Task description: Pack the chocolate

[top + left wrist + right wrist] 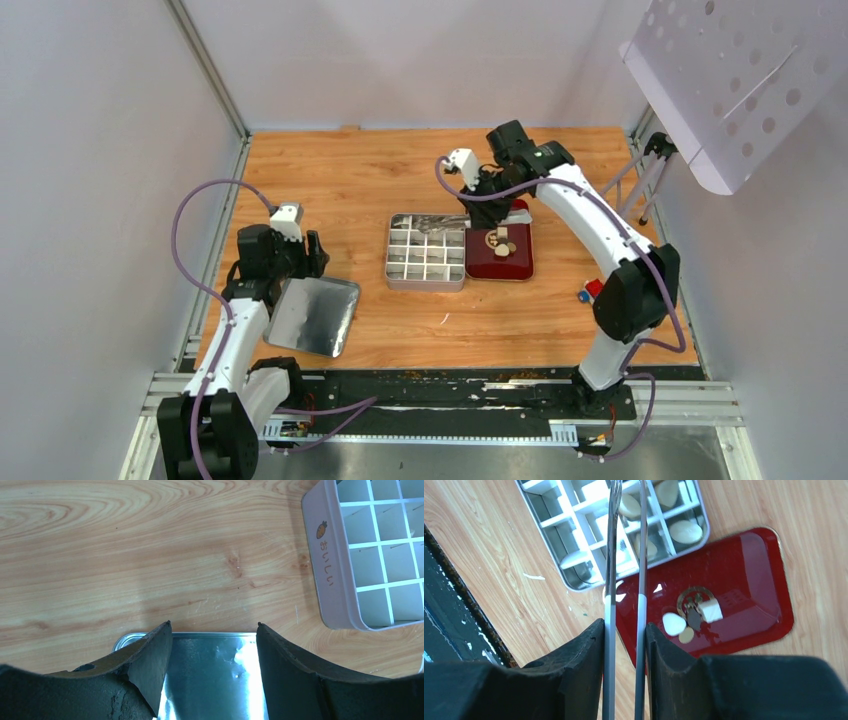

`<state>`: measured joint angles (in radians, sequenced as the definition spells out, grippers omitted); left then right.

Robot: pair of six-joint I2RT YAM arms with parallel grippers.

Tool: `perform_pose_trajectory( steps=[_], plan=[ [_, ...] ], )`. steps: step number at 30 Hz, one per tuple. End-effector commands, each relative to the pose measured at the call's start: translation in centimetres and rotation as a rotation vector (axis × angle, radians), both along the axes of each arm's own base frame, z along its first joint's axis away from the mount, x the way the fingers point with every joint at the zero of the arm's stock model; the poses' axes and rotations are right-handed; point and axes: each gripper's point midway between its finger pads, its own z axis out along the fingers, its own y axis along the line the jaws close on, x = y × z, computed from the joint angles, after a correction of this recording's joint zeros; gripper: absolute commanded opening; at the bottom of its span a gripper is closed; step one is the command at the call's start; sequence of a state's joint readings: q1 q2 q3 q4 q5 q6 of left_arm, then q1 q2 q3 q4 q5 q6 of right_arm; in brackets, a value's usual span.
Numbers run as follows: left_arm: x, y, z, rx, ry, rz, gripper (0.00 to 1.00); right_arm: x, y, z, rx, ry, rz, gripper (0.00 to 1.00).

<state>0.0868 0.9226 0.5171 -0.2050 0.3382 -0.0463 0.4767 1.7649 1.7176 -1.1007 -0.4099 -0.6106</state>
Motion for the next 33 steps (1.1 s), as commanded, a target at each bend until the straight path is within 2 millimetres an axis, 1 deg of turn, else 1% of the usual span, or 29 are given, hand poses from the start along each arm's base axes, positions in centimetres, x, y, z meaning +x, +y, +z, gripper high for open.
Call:
perform_pose_trajectory(
  steps=[1, 4, 8, 10, 14, 18, 23, 28, 33],
  plan=[
    [0.6, 0.4, 0.5, 0.011, -0.025, 0.004, 0.71, 0.3, -3.6, 4.0, 0.031, -0.117, -0.098, 0.32],
    [0.6, 0.4, 0.4, 0.013, -0.018, 0.003, 0.71, 0.3, -6.3, 3.8, 0.019, -0.118, -0.172, 0.32],
    [0.7, 0.3, 0.4, 0.006, -0.01, 0.001, 0.71, 0.5, -9.7, 2.7, -0.022, -0.11, -0.281, 0.32],
    [0.8, 0.3, 0.5, 0.002, -0.008, 0.003, 0.71, 0.6, -11.0, 2.0, -0.045, -0.107, -0.312, 0.32],
    [1.0, 0.2, 0.7, -0.005, -0.016, 0.006, 0.71, 0.8, -12.5, 0.7, -0.089, -0.104, -0.344, 0.3],
    [1.0, 0.2, 0.8, -0.007, -0.013, 0.006, 0.71, 1.2, -13.1, 0.0, -0.119, -0.105, -0.362, 0.3],
    [1.0, 0.1, 0.9, -0.012, -0.007, 0.002, 0.71, 1.8, -13.8, -0.7, -0.144, -0.106, -0.384, 0.34],
    [1.3, 0.1, 1.1, -0.013, -0.01, 0.004, 0.71, 1.5, -14.0, -1.6, -0.162, -0.083, -0.38, 0.38],
    [1.3, 0.0, 1.2, -0.019, -0.009, 0.001, 0.71, 1.2, -14.1, -1.9, -0.166, -0.073, -0.371, 0.39]
  ],
)
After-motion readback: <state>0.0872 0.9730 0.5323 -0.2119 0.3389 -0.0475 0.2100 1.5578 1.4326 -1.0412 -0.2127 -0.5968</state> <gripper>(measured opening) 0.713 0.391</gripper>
